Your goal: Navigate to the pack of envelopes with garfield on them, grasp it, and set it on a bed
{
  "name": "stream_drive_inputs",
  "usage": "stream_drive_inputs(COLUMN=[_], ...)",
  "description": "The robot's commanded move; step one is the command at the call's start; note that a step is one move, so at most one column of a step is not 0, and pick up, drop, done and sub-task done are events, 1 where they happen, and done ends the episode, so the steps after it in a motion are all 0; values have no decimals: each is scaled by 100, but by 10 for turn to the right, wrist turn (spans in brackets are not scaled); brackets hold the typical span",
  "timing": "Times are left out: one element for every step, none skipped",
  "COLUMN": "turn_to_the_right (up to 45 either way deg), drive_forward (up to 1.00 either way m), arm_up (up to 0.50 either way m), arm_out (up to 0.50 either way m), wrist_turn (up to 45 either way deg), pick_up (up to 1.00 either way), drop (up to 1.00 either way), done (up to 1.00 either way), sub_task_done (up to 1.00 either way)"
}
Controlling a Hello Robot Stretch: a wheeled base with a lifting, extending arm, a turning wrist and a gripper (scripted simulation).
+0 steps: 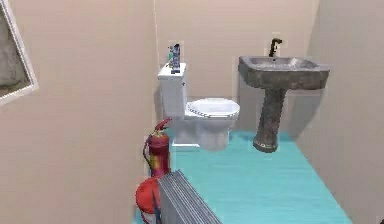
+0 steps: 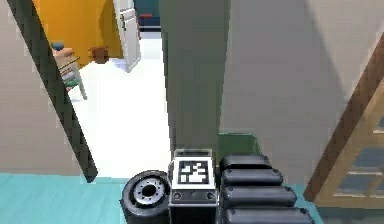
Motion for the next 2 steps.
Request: stream_drive_inputs(turn_to_the_right=[0, 450], drive_forward=[30, 0], arm_up=[0, 0], arm_out=[0, 0], wrist_turn=[0, 0], pick_up=[0, 0], drop=[0, 0], done=[0, 0], sub_task_done=[0, 0])
